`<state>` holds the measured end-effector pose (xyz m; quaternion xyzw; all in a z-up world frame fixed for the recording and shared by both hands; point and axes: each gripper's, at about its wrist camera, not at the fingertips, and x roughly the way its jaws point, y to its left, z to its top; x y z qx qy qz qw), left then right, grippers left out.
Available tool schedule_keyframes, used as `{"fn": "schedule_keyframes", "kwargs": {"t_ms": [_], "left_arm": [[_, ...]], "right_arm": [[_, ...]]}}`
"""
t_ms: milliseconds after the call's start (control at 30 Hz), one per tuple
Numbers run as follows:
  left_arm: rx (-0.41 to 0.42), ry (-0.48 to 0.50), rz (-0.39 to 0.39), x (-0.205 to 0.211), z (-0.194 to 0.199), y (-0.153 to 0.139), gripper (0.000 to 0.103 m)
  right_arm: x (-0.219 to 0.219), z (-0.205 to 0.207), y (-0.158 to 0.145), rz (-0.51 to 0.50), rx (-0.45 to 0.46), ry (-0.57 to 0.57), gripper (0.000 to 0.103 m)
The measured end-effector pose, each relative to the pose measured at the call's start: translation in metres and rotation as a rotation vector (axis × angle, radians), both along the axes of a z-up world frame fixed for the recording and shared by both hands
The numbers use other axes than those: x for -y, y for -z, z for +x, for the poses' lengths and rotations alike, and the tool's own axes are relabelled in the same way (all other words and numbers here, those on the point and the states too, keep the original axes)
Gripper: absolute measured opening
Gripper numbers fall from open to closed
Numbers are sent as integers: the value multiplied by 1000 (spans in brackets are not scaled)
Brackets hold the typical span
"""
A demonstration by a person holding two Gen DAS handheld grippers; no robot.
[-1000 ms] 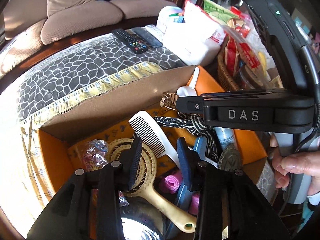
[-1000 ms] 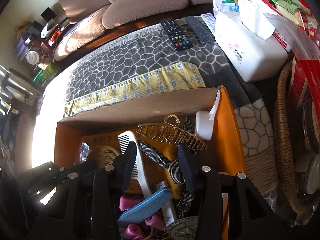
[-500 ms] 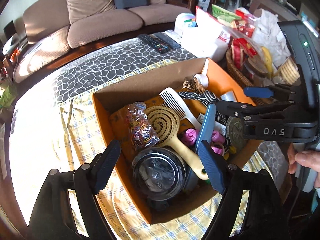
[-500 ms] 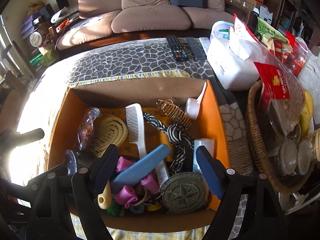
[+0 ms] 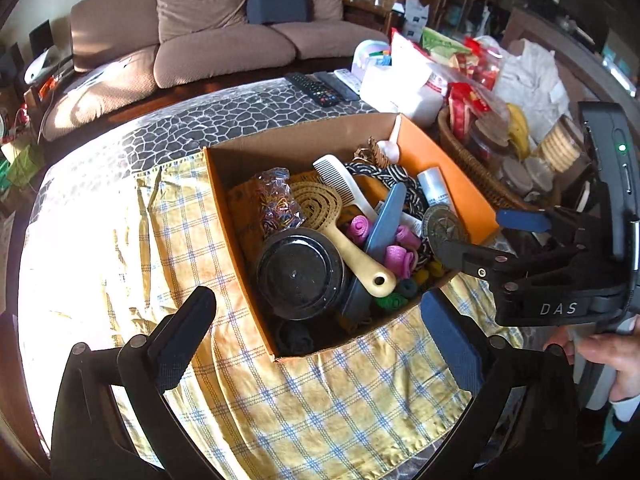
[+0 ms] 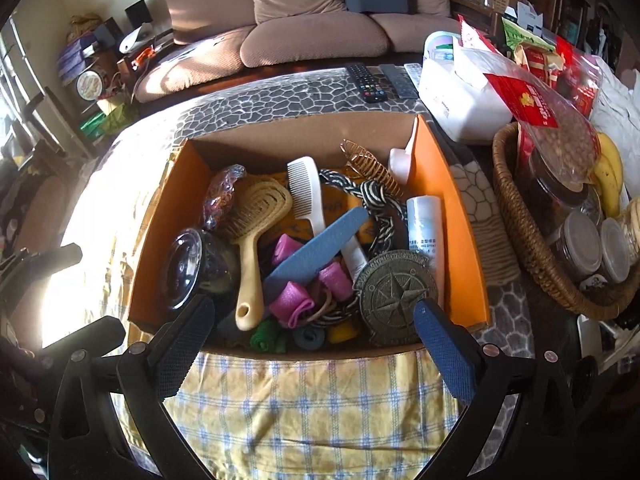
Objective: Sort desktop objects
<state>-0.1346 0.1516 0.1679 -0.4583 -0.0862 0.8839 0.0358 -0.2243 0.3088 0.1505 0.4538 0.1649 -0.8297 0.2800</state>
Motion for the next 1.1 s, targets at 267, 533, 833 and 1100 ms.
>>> {"fn": "schedule_keyframes", "kwargs": {"t_ms": [267,533,833,1100], "left_arm": [[-18,-69,8,16,36,1,103],[-46,-167,-18,34,73,12,103],[-69,-278,-48,49,102,47,103],[-35,-323,-58,55,110,88,103]], "right_arm": [[-2,36,2,7,-51,-14,102],[0,62,9,-40,-77,-1,102],[6,80,49,-66,-98,3,102],[16,84,88,-52,-89,1,102]]}}
